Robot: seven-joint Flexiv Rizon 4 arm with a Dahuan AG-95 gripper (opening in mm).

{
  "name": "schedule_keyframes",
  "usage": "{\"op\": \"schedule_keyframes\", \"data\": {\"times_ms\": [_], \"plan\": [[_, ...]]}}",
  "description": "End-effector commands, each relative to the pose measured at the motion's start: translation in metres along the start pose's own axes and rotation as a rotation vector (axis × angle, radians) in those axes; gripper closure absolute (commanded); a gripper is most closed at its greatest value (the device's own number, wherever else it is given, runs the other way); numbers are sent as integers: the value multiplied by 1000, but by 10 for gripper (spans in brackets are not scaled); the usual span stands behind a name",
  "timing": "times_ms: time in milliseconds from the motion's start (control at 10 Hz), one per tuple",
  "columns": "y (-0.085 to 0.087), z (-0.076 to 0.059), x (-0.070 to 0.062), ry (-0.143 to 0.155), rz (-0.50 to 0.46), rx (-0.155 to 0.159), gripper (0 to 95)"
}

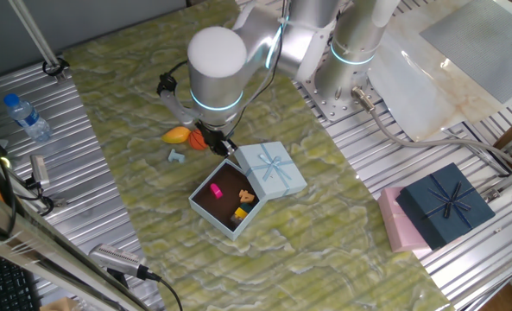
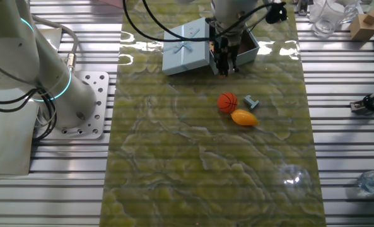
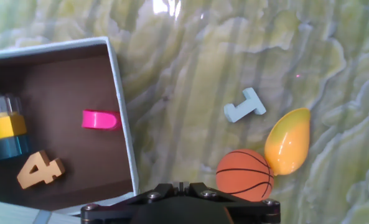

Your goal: Take everything out of the gift box

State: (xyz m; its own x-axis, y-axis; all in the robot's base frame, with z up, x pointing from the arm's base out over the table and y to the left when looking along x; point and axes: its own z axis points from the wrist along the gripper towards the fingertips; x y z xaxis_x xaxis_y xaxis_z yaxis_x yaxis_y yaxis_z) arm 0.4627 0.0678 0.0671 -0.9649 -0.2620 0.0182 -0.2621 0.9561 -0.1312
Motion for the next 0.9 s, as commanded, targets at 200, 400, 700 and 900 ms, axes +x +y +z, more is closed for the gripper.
{"op": "schedule_keyframes", "data": {"times_ms": [200, 400, 700, 900], "plan": [[-1, 1, 1, 4, 7, -38, 950], [-1, 1, 2, 49, 40, -153, 950], [-4, 4, 6, 116, 18, -188, 950], [-9, 8, 15, 103, 9, -185, 950]]}}
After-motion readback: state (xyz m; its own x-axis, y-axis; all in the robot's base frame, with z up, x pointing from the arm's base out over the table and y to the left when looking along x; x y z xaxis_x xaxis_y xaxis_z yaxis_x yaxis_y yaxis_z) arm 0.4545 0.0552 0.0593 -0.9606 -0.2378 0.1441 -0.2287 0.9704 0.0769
